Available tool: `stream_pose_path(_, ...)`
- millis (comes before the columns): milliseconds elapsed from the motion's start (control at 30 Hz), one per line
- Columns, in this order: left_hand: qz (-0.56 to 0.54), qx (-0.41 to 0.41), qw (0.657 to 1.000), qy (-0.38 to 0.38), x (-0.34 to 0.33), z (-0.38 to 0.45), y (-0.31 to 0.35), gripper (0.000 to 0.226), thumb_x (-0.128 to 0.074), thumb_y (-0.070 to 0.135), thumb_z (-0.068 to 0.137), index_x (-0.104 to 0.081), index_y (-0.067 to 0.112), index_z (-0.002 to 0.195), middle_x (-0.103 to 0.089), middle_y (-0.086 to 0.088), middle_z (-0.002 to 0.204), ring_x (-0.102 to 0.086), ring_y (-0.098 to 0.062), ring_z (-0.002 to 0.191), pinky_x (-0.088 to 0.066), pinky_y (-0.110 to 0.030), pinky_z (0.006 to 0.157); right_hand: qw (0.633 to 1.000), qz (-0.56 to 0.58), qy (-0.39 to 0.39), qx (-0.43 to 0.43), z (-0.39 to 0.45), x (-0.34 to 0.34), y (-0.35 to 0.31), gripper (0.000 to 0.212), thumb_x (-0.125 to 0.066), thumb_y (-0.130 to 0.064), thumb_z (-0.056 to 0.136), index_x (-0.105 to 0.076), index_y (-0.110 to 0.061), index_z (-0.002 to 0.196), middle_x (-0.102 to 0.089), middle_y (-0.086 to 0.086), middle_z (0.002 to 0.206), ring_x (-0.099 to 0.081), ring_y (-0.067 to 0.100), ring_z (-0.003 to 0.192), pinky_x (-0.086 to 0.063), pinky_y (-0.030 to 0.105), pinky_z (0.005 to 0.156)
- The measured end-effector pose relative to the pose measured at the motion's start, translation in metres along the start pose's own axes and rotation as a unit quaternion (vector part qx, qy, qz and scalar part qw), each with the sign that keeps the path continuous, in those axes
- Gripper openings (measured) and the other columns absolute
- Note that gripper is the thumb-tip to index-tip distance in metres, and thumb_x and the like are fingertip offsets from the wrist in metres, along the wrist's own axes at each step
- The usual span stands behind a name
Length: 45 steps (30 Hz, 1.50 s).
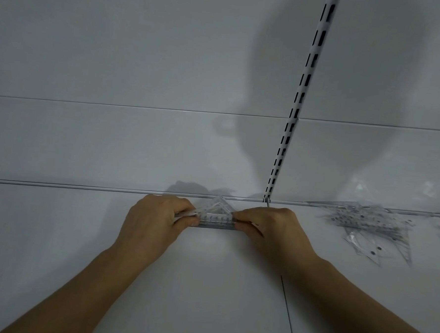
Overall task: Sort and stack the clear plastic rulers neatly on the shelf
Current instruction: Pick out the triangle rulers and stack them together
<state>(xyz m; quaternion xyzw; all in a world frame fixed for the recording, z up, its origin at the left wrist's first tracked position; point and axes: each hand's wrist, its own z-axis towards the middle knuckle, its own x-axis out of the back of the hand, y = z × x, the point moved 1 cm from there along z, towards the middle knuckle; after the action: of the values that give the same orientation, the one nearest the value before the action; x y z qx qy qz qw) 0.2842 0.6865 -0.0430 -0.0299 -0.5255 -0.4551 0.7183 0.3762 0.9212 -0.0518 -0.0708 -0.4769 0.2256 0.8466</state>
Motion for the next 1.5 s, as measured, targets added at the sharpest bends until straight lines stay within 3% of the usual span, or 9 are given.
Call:
stream_pose_path(300,0.024,0.01,0.999,-0.046,0.0,-0.001,0.007,0.025,-0.086,0.037,0.076,-0.065,0.035,0.09,-0.056,0.026,0.07,-0.047,0.001,0.06,-0.032,-0.013,0.057,0.995,0.078,0.021,-0.056,-0.001,0.005,-0.003,0.012,-0.08,-0.021,0.078,-0.079,-0.024,0.089,-0.073,-0.007,0.076,-0.064,0.008,0.071,-0.047,0.02,0.067)
stream_pose_path(600,-0.012,0.033,0.997,-0.074,0.003,0.006,0.003,0.035,-0.088,0.035,0.073,-0.056,0.045,0.084,-0.066,0.022,0.074,-0.056,0.0,0.066,-0.043,-0.027,0.06,0.988,-0.03,-0.135,-0.073,0.014,0.014,-0.013,0.034,-0.075,-0.024,0.088,-0.054,-0.025,0.115,-0.063,-0.004,0.078,-0.054,0.016,0.065,-0.053,0.033,0.068)
stream_pose_path(800,-0.01,0.02,0.997,-0.067,0.003,0.003,0.002,0.03,-0.088,0.037,0.074,-0.064,0.033,0.093,-0.069,0.019,0.08,-0.062,-0.005,0.068,-0.047,-0.027,0.06,0.972,-0.058,-0.205,-0.095,0.031,0.022,-0.021,0.053,-0.078,-0.018,0.086,-0.045,-0.021,0.127,-0.065,0.008,0.093,-0.062,0.026,0.079,-0.058,0.041,0.073)
stream_pose_path(967,-0.056,0.059,0.996,-0.044,0.016,-0.001,0.01,0.058,-0.094,0.046,0.059,-0.063,0.038,0.107,-0.064,0.027,0.093,-0.059,0.011,0.081,-0.04,-0.005,0.066,0.966,0.011,-0.207,-0.154,0.021,0.033,-0.02,0.072,-0.082,-0.039,0.082,-0.038,-0.03,0.137,-0.067,0.005,0.117,-0.063,0.016,0.089,-0.059,0.04,0.085)
stream_pose_path(1067,-0.08,0.053,0.995,0.015,0.029,-0.001,0.024,0.056,-0.085,0.056,0.06,-0.063,0.034,0.106,-0.067,0.026,0.092,-0.057,0.014,0.072,-0.038,-0.003,0.066,0.975,0.018,-0.148,-0.166,0.001,0.058,-0.013,0.052,-0.069,-0.047,0.091,-0.044,-0.034,0.135,-0.066,-0.007,0.116,-0.065,0.005,0.085,-0.058,0.028,0.081)
stream_pose_path(1167,-0.141,0.088,0.986,0.012,0.035,0.0,0.055,0.025,-0.077,0.05,0.072,-0.063,0.037,0.088,-0.064,0.017,0.071,-0.05,-0.007,0.051,-0.037,-0.011,0.053,0.976,-0.036,-0.128,-0.17,-0.029,0.097,0.013,0.032,-0.063,-0.038,0.097,-0.054,-0.034,0.127,-0.066,-0.014,0.111,-0.063,0.003,0.091,-0.054,0.023,0.08)
stream_pose_path(1233,-0.254,0.121,0.957,-0.067,0.03,0.004,0.082,0.011,-0.075,0.044,0.08,-0.065,0.044,0.084,-0.059,0.016,0.062,-0.049,-0.007,0.049,-0.036,-0.012,0.05,0.97,-0.1,-0.135,-0.177,-0.045,0.126,0.043,0.033,-0.064,-0.029,0.096,-0.058,-0.03,0.128,-0.066,-0.01,0.116,-0.061,0.012,0.103,-0.051,0.028,0.088)
stream_pose_path(1400,-0.561,0.322,0.695,-0.314,-0.022,0.024,0.157,0.064,-0.053,0.063,0.085,-0.063,0.016,0.127,-0.044,-0.004,0.074,-0.027,-0.013,0.055,-0.023,-0.024,0.049,0.892,-0.227,-0.315,-0.23,-0.062,0.167,0.114,0.066,-0.06,-0.035,0.091,-0.035,-0.035,0.153,-0.038,-0.009,0.155,-0.04,0.025,0.136,-0.041,0.046,0.107)
stream_pose_path(1500,-0.617,0.335,0.622,-0.347,-0.061,0.033,0.197,0.066,-0.041,0.056,0.096,-0.051,0.007,0.14,-0.043,-0.004,0.075,-0.029,-0.013,0.058,-0.026,-0.026,0.051,0.919,-0.223,-0.278,-0.166,-0.07,0.17,0.133,0.042,-0.056,-0.032,0.096,-0.053,-0.036,0.139,-0.055,-0.007,0.139,-0.053,0.025,0.124,-0.047,0.045,0.098)
